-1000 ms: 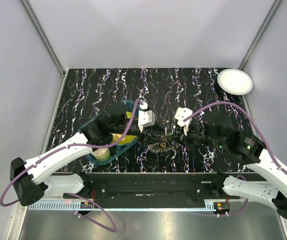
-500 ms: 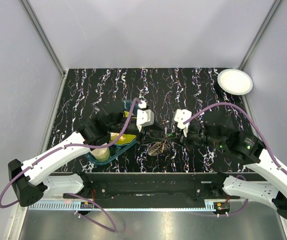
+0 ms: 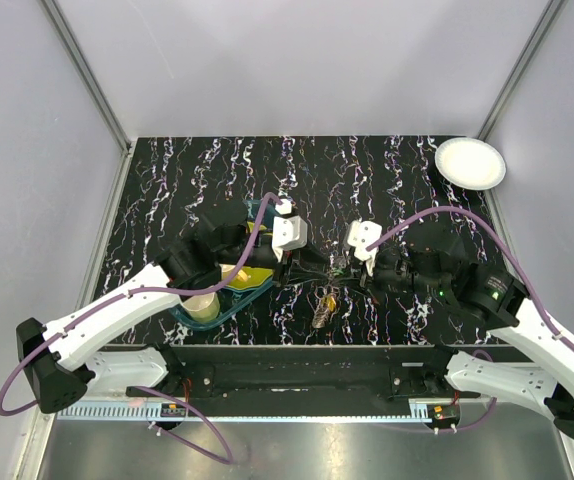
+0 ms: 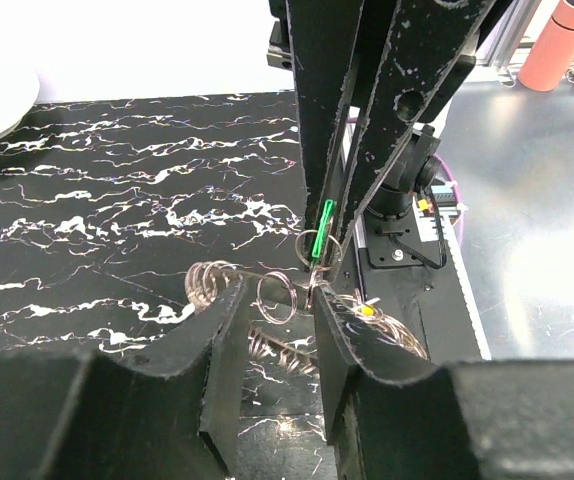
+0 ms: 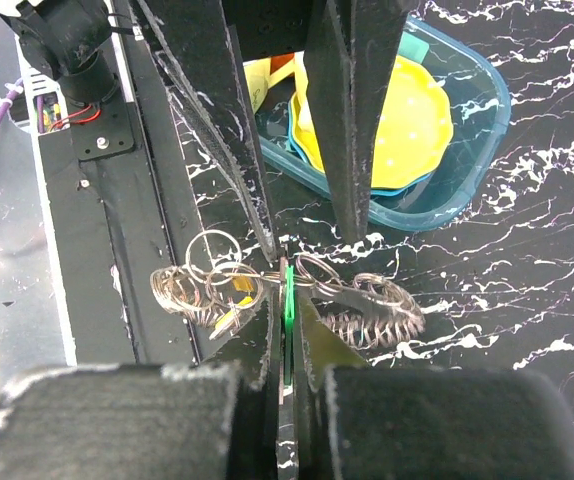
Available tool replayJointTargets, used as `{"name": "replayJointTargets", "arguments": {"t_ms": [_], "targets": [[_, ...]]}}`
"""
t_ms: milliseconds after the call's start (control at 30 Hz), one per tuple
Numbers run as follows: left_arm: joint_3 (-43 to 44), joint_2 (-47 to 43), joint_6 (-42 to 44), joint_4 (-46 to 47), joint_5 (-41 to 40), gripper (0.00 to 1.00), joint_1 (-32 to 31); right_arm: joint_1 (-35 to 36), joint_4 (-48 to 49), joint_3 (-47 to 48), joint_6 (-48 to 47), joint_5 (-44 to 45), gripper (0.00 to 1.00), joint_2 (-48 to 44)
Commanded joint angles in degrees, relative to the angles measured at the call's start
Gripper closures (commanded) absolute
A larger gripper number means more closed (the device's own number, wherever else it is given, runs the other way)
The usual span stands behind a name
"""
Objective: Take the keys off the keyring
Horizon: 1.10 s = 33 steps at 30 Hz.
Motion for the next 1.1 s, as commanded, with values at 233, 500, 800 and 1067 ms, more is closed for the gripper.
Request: {"name": "replayJointTargets", "arguments": {"t_ms": [233, 500, 800, 1067], "targets": [[0.71, 0.49, -1.59, 1.24, 3.10, 0.71, -0.22, -0.02, 6.32, -0.23, 0.06, -0.47, 1.00, -1.53], [1.77, 2.42, -3.26, 0.63, 4.16, 0.76, -0.22, -0.02, 6.50, -0.23, 0.24, -0.20, 1.00, -1.36], [2.30, 2.51, -3.53, 0.63, 3.72, 1.00, -0.22, -0.02, 6.76, -1.11, 0.33, 0.41, 1.00, -1.09], [-0.07, 0.32, -4.58, 1.59, -1.90, 1.00, -0.22, -0.02, 6.93, -1.72, 3.22, 5.50, 1.00, -2.85]]}}
